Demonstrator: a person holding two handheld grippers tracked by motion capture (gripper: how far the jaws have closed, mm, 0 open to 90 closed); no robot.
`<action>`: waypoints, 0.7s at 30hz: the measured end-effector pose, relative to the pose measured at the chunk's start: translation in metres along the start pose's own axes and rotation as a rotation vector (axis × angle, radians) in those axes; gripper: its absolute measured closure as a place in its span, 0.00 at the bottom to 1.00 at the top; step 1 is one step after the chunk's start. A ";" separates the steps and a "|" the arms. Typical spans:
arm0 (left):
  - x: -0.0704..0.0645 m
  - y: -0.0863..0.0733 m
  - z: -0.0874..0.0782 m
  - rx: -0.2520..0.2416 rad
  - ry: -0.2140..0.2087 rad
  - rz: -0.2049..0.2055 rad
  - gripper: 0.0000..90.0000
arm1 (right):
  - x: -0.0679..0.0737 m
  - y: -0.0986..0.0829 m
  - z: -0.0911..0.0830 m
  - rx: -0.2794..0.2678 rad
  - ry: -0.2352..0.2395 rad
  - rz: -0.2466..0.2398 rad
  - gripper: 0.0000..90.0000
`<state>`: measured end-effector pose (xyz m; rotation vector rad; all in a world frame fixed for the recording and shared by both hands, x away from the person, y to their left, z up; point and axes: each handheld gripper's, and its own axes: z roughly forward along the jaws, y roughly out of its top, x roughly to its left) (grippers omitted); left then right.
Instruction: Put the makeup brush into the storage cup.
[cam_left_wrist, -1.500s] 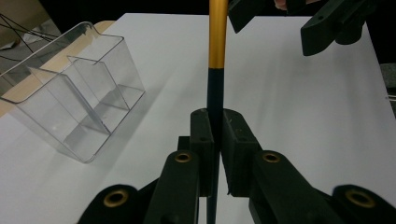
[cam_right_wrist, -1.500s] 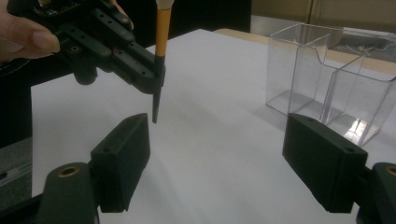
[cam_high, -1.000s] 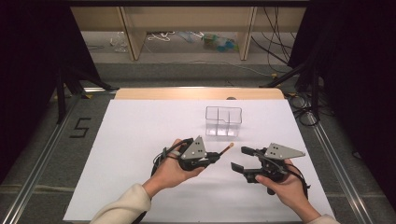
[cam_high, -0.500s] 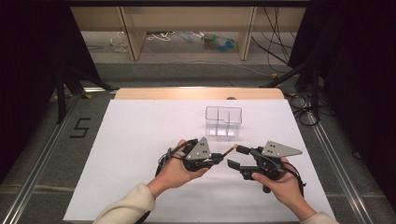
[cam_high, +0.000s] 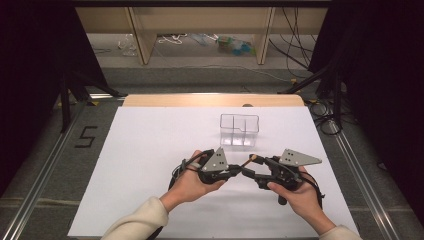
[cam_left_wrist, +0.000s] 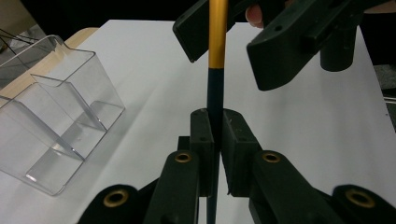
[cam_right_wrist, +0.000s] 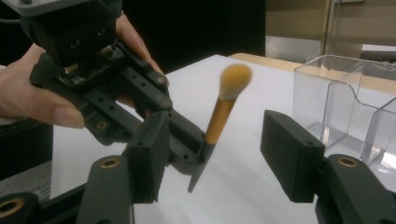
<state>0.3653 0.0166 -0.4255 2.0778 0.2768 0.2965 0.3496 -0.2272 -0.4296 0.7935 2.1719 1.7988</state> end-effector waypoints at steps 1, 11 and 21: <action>0.000 0.000 0.000 -0.001 -0.001 -0.001 0.93 | 0.000 0.000 0.000 -0.005 0.002 0.005 0.51; -0.002 -0.001 0.003 -0.009 0.003 -0.015 0.93 | -0.002 -0.001 0.000 -0.005 0.010 0.046 0.66; -0.002 -0.001 0.005 -0.013 -0.004 -0.027 0.93 | -0.003 -0.002 -0.001 0.005 0.018 0.047 0.75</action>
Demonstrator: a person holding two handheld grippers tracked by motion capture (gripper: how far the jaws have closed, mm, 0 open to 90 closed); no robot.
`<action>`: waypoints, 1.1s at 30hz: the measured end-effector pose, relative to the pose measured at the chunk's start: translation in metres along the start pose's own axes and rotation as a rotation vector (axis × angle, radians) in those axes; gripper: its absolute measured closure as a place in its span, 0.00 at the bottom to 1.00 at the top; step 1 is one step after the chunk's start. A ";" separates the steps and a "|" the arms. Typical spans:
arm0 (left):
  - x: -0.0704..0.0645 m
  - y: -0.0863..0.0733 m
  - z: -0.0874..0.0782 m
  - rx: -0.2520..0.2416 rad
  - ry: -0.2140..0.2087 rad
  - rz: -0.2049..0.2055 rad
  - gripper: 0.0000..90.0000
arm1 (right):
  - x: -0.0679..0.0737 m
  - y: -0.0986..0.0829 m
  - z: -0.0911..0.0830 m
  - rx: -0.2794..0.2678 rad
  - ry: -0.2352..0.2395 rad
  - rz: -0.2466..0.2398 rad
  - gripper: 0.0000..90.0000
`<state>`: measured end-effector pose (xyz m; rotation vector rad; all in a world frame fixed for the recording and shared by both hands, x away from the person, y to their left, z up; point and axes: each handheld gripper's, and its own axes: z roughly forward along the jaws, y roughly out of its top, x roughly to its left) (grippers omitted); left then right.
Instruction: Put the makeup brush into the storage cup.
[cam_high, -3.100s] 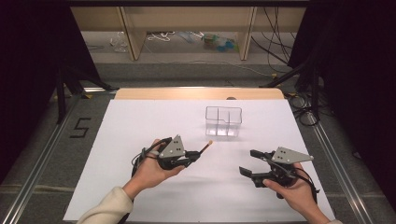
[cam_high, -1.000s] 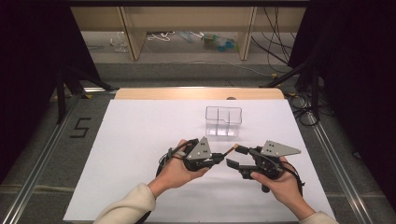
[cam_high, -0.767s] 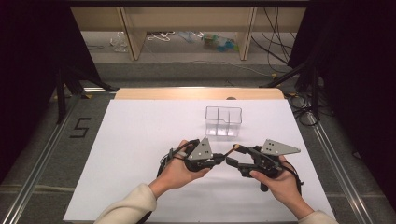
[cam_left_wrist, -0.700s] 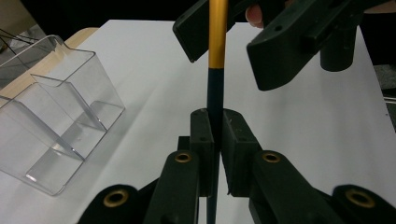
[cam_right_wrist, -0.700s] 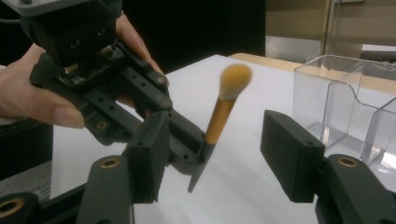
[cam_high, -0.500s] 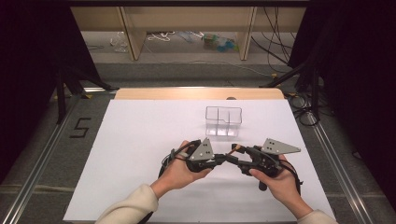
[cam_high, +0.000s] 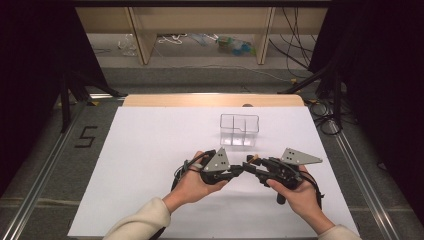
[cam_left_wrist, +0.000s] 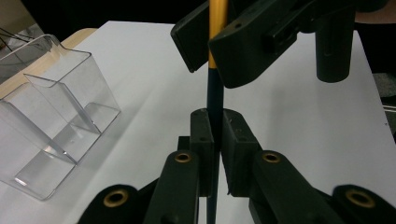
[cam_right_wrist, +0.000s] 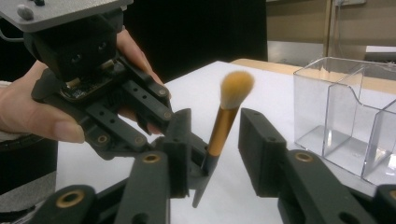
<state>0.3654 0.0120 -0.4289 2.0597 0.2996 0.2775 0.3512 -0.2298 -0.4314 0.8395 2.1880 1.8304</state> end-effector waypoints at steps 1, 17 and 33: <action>0.000 0.000 0.000 -0.001 -0.001 0.000 0.93 | 0.001 0.000 0.002 -0.026 0.007 0.019 0.77; -0.001 0.000 -0.001 -0.049 0.005 0.016 0.88 | 0.001 0.008 0.001 -0.025 0.008 0.024 0.93; 0.000 -0.013 -0.033 -0.134 0.043 0.001 0.44 | -0.002 0.012 -0.004 0.019 -0.049 -0.010 0.93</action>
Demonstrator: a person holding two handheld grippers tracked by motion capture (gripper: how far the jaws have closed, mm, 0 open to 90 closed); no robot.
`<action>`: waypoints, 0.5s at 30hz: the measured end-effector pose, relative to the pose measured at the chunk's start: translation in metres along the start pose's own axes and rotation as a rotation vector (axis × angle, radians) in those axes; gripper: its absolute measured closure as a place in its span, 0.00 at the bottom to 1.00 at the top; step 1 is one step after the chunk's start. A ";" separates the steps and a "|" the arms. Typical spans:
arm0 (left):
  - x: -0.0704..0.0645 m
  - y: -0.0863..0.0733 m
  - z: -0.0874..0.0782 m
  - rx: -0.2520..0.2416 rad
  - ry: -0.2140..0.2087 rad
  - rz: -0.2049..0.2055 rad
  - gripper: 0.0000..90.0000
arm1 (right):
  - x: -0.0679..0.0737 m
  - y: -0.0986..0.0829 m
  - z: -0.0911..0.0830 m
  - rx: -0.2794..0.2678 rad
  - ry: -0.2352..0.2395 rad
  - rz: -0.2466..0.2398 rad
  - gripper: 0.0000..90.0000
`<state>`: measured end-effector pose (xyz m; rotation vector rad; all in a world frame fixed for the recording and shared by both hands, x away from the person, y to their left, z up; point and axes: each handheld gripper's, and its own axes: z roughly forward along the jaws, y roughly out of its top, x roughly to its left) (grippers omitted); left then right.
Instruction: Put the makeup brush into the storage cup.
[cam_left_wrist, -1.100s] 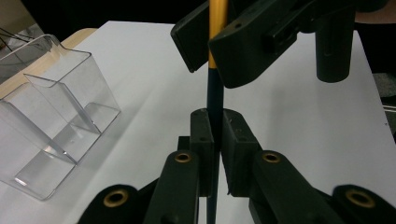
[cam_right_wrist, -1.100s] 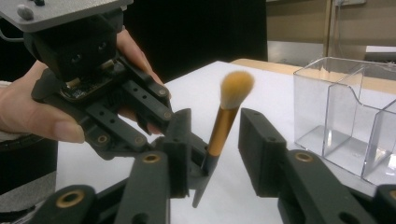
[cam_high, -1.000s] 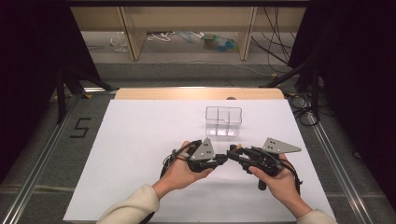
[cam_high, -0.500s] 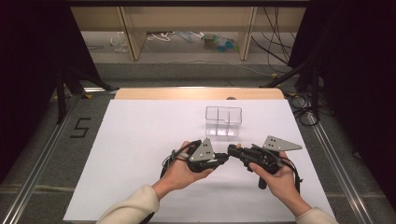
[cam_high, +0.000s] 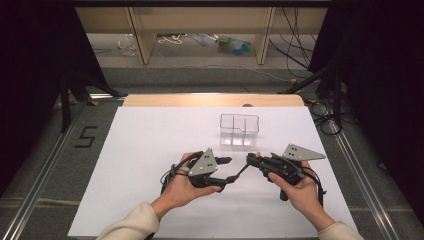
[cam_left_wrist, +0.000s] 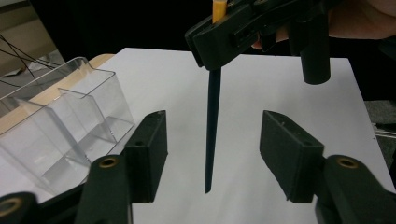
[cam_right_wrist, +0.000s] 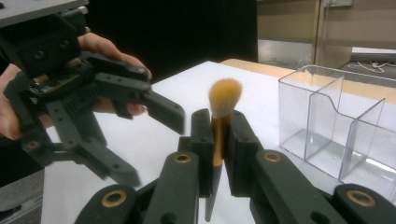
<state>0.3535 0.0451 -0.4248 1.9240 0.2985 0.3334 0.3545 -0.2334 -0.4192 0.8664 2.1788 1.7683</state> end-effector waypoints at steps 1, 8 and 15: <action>0.000 0.000 0.000 0.000 0.000 0.000 0.42 | 0.000 0.000 0.000 0.000 0.000 0.000 0.93; 0.002 -0.012 -0.024 -0.016 0.047 -0.054 0.33 | -0.001 0.001 0.000 -0.008 -0.011 -0.010 0.93; 0.004 -0.020 -0.045 -0.049 0.098 -0.073 0.26 | -0.004 0.002 -0.003 -0.014 -0.026 -0.038 0.93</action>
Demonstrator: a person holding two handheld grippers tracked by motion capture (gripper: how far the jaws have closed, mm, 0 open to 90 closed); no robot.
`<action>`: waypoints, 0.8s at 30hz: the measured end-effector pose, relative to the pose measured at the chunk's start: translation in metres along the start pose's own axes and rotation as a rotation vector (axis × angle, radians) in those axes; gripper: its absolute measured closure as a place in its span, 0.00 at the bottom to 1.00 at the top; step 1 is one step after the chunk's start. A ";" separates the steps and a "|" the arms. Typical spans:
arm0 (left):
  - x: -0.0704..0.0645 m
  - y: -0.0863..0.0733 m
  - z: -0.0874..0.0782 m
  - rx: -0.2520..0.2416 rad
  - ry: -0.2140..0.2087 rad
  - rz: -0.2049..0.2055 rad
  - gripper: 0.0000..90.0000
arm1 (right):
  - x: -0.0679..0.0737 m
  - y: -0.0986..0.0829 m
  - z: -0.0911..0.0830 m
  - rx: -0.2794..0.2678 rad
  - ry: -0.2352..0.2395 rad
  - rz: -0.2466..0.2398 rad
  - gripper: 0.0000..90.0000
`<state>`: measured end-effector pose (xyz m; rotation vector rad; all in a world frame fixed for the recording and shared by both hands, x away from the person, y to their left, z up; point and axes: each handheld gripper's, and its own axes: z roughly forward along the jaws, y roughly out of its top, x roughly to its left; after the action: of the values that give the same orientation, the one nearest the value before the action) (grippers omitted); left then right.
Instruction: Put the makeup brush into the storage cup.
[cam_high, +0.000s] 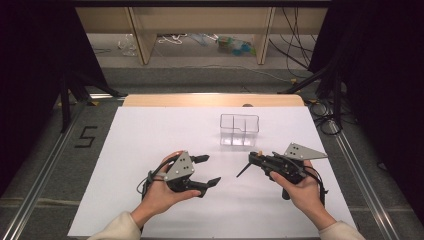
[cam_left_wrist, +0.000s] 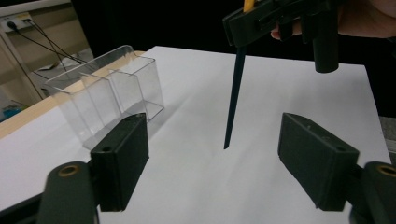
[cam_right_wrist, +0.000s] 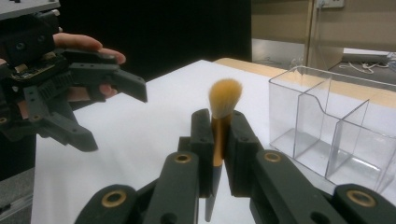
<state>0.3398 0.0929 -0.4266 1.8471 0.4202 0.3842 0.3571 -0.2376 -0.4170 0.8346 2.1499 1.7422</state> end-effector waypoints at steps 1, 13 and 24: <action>0.001 0.000 -0.003 -0.006 0.006 0.001 0.25 | 0.000 0.000 0.000 0.004 -0.007 -0.003 0.93; 0.004 -0.011 -0.032 -0.035 0.079 -0.046 0.17 | -0.003 0.001 -0.002 -0.007 -0.008 0.001 0.93; 0.005 -0.016 -0.055 -0.081 0.124 -0.073 0.17 | -0.002 0.003 -0.004 0.014 -0.008 0.028 0.93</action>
<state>0.3171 0.1458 -0.4252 1.7303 0.5472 0.4604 0.3575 -0.2420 -0.4137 0.8776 2.1579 1.7359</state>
